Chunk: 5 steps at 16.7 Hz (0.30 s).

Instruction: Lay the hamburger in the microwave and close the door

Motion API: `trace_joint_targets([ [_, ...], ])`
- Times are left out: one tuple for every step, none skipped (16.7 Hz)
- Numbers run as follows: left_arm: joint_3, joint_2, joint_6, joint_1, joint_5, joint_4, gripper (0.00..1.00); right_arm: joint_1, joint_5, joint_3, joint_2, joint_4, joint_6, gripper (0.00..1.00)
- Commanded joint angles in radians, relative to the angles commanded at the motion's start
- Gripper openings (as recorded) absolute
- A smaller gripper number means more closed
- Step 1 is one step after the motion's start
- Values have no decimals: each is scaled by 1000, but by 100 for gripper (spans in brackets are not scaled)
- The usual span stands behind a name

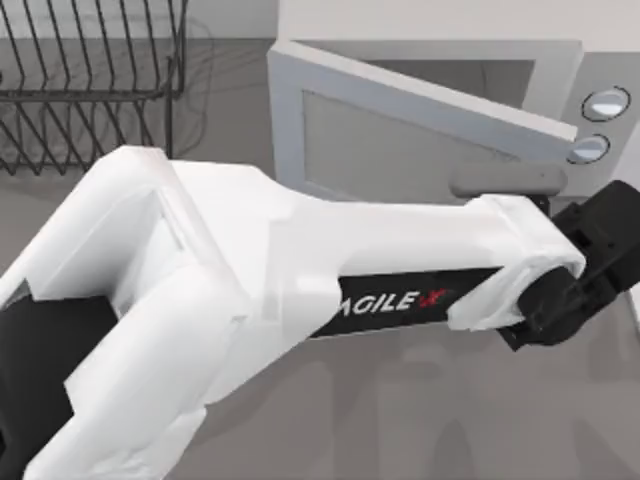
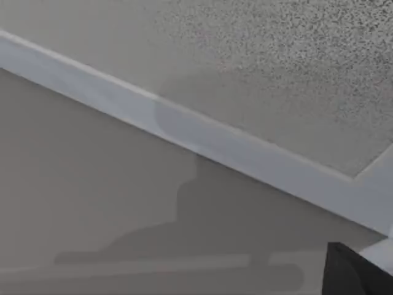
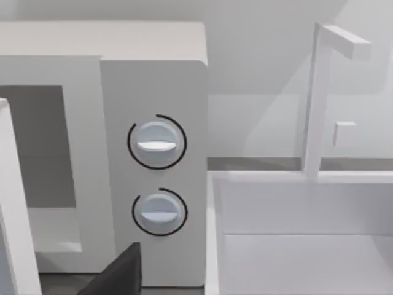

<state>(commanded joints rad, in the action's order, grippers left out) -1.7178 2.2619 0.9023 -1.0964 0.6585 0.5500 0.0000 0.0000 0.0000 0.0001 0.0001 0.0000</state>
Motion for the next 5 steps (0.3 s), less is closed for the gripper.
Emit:
trace_joint_targets([
  [-31, 23, -30, 26, -12, -10, 0, 0, 0, 0, 0, 0, 0, 100],
  [-59, 44, -56, 49, -23, -20, 0, 0, 0, 0, 0, 0, 0, 100],
  [-82, 61, -78, 67, -32, -27, 0, 0, 0, 0, 0, 0, 0, 100],
  [-97, 72, -92, 80, -37, -32, 0, 0, 0, 0, 0, 0, 0, 100],
  [-102, 76, -97, 84, -40, -34, 0, 0, 0, 0, 0, 0, 0, 100],
])
